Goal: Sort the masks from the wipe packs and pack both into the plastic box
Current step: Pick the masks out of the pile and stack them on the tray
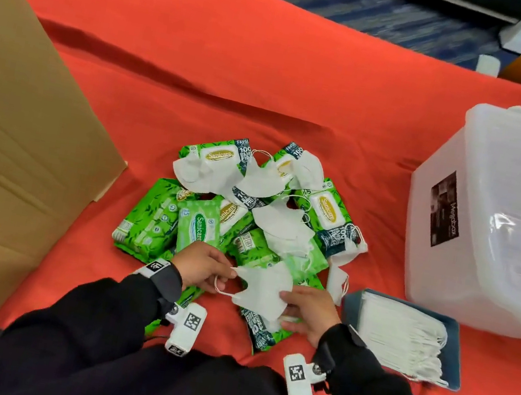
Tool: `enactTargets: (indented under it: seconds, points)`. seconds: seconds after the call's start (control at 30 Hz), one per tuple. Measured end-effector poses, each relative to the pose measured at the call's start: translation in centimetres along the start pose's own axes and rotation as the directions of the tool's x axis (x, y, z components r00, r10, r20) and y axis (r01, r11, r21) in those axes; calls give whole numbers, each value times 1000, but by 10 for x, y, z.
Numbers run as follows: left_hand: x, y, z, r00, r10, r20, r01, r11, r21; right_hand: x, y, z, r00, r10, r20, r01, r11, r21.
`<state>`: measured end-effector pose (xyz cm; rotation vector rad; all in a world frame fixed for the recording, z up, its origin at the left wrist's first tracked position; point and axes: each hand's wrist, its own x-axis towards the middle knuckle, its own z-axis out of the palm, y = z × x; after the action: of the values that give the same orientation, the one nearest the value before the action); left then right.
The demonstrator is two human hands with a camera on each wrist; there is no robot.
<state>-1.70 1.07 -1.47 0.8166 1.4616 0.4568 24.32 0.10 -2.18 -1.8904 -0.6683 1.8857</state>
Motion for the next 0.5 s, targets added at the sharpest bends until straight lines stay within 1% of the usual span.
enactTargets:
  seconds: [0.07, 0.17, 0.23, 0.3, 0.37, 0.4, 0.43, 0.5]
  points:
    - [2, -6, 8, 1000, -18, 4, 18, 1000, 22, 5, 9, -8, 998, 1, -58, -6, 997, -78]
    - [4, -11, 16, 1000, -28, -15, 29, 996, 79, 3, 12, -12, 996, -3, -87, -12, 986, -166]
    - [5, -11, 15, 999, -19, -43, 25, 988, 150, 0, 5, -14, 991, -69, -112, 33, 956, -292]
    - [9, -5, 6, 993, 55, -100, -21, 949, 315, 2, -10, -18, 960, -232, -158, 132, 870, -476]
    - [15, 5, -6, 969, 193, -153, -80, 834, 547, 5, -34, -20, 913, -374, -161, 210, 772, -600]
    - [18, 12, -11, 952, 259, -166, -100, 771, 629, 7, -47, -19, 889, -436, -139, 253, 722, -644]
    - [20, 20, -15, 934, 319, -163, -131, 728, 673, 10, -62, -16, 861, -499, -98, 303, 658, -689]
    - [29, 35, -19, 903, 410, -126, -212, 683, 699, 16, -92, -3, 798, -602, 8, 399, 518, -756]
